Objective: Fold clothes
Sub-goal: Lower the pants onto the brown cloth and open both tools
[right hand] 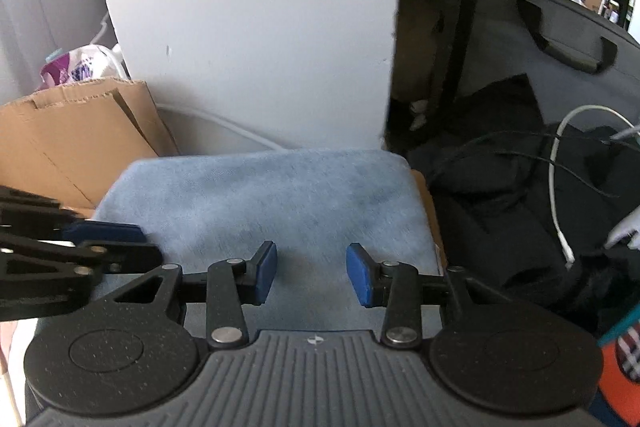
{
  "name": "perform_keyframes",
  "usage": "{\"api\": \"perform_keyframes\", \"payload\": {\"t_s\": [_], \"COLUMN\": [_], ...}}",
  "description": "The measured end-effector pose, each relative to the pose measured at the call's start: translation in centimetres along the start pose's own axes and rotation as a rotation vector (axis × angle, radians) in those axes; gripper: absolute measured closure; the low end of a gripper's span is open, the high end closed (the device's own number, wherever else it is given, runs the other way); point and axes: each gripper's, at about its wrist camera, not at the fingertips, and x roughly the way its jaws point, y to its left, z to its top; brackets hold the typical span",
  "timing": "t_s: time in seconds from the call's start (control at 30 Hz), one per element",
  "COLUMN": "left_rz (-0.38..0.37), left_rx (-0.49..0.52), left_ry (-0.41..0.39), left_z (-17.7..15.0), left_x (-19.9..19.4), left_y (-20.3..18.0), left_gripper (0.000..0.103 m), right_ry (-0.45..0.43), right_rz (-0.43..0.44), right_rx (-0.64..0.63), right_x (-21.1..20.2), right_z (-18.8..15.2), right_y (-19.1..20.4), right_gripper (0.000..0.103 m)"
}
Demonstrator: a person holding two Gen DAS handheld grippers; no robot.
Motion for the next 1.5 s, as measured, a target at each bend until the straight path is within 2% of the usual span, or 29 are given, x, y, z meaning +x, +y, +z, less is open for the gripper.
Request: {"api": "perform_keyframes", "payload": {"t_s": [0.1, 0.23, 0.4, 0.6, 0.73, 0.8, 0.9, 1.0, 1.1, 1.23, 1.3, 1.33, 1.5], "left_rz": [0.013, 0.029, 0.035, 0.046, -0.006, -0.013, -0.044, -0.076, -0.087, -0.057, -0.048, -0.041, -0.023], "left_rx": [-0.005, -0.009, -0.033, -0.035, -0.052, -0.040, -0.060, -0.051, -0.029, 0.003, -0.011, -0.019, 0.000], "left_ry": [-0.020, -0.037, -0.029, -0.016, -0.010, -0.013, -0.026, -0.029, -0.006, 0.055, 0.054, 0.056, 0.061], "left_z": [0.6, 0.9, 1.6, 1.3, 0.6, 0.3, -0.4, -1.1, -2.0, -3.6, -4.3, -4.4, -4.2], "left_x": [0.8, 1.5, 1.5, 0.1, -2.1, -3.1, -4.6, -5.6, -5.6, -3.7, -2.9, -2.6, -1.9], "left_y": [0.4, 1.3, 1.6, 0.9, 1.0, 0.8, 0.7, -0.1, -1.2, -1.4, -0.7, -0.4, -0.6], "left_gripper": [0.074, 0.062, 0.064, 0.065, 0.061, 0.061, 0.064, 0.078, 0.082, 0.087, 0.090, 0.094, 0.096], "right_ry": [-0.009, -0.018, 0.008, 0.019, -0.018, -0.007, 0.000, 0.003, 0.015, 0.067, 0.049, 0.049, 0.060], "right_rz": [0.011, -0.035, -0.098, -0.139, -0.105, -0.069, -0.030, 0.003, 0.043, 0.074, 0.063, 0.067, 0.077], "right_rx": [-0.002, 0.014, 0.040, 0.043, 0.056, 0.048, 0.039, 0.048, 0.039, -0.029, -0.054, -0.047, 0.041], "right_x": [0.7, 2.2, 3.8, 4.6, 2.3, 1.1, -0.8, -2.4, -3.2, -3.1, -3.3, -3.5, -4.1], "right_z": [0.5, 1.6, 3.4, 3.7, 3.7, 3.5, 2.9, 1.9, 0.4, -2.2, -3.6, -4.0, -5.6], "right_y": [-0.1, -0.2, -0.4, -0.2, -0.6, -0.8, -0.9, -0.9, -0.2, 1.7, 2.4, 2.6, 1.0], "right_gripper": [0.056, 0.056, 0.056, 0.056, 0.056, 0.056, 0.056, 0.056, 0.056, 0.056, 0.056, 0.056, 0.056]}}
